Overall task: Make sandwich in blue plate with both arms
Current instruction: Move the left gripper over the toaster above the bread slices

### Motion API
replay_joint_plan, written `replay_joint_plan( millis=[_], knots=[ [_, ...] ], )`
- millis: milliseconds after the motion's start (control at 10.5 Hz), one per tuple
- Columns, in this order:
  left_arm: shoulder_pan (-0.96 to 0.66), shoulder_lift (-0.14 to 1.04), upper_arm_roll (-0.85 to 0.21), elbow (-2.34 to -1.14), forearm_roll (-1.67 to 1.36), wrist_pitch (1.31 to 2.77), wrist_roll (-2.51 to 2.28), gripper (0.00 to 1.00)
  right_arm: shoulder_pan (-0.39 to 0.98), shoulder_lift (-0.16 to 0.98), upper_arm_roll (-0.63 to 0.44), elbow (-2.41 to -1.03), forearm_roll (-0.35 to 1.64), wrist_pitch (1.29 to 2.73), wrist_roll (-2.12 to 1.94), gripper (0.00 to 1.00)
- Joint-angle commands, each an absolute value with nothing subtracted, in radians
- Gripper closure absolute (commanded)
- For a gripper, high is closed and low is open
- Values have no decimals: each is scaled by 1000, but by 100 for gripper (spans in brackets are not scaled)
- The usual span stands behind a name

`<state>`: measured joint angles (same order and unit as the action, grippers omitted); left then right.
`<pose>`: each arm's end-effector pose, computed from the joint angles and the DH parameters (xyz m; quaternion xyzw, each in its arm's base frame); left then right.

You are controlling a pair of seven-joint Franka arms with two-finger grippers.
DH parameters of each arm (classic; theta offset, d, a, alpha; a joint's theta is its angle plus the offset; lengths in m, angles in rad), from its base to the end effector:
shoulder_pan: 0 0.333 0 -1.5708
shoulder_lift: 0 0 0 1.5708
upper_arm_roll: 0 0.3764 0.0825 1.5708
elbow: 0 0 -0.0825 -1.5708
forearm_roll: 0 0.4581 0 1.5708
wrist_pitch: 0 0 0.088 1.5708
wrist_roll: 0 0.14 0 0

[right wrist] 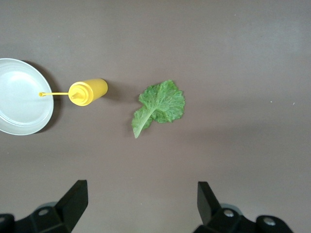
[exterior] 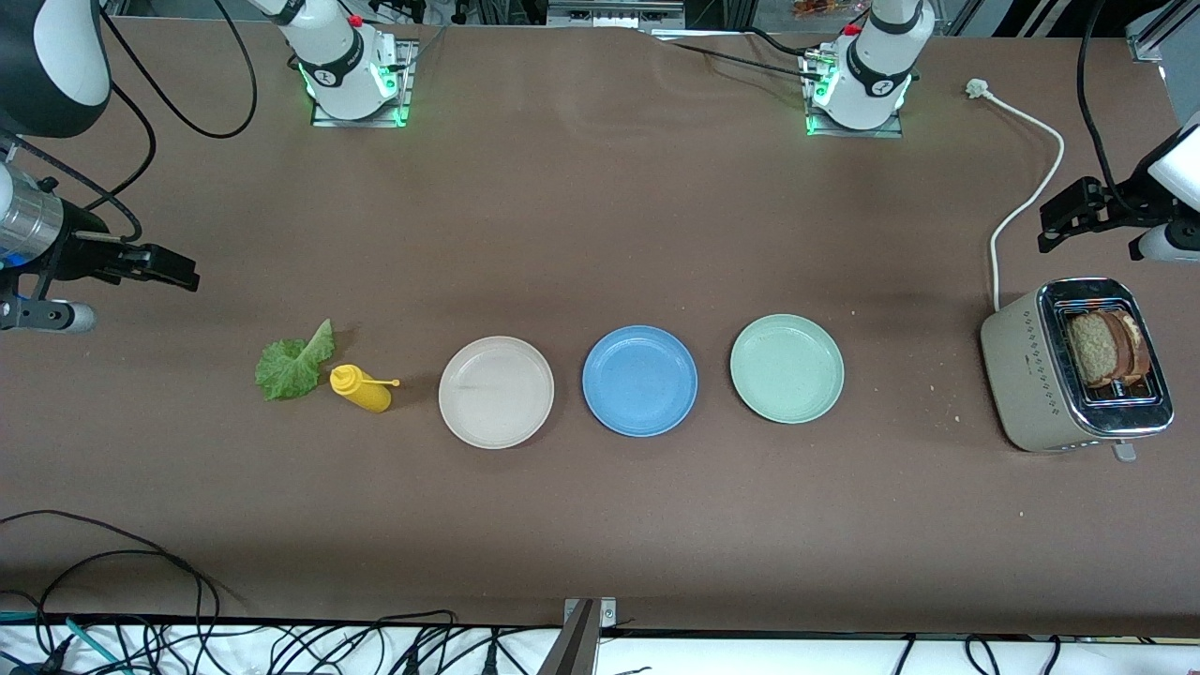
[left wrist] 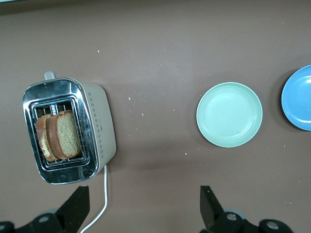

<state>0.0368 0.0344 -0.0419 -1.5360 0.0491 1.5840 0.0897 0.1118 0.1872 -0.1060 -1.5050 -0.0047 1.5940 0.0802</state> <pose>0.6434 0.0040 0.6504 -0.9986 0.0475 -0.0058 0.0241 0.6894 0.0092 0.5666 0.9981 -0.0365 -0.0480 0.0143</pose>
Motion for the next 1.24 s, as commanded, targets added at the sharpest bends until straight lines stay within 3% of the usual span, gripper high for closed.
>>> replay_joint_plan(
  millis=[0, 287, 669, 956, 1147],
  knots=[
    [51, 60, -44, -1508, 72, 1578, 112, 0, 120, 189, -106, -1499, 2, 1583, 81, 0],
    [96, 86, -40, -1506, 64, 1592, 114, 0, 120, 189, -107, -1499, 2, 1583, 81, 0],
    [181, 130, -28, -1496, 18, 1718, 110, 0, 118, 192, -107, -1497, -2, 1586, 81, 0],
    [221, 234, -31, -1499, 51, 1735, 110, 0, 118, 192, -107, -1499, 2, 1585, 81, 0],
    [225, 244, -29, -1514, 52, 1720, 114, 0, 118, 192, -107, -1499, 2, 1583, 80, 0]
  ],
)
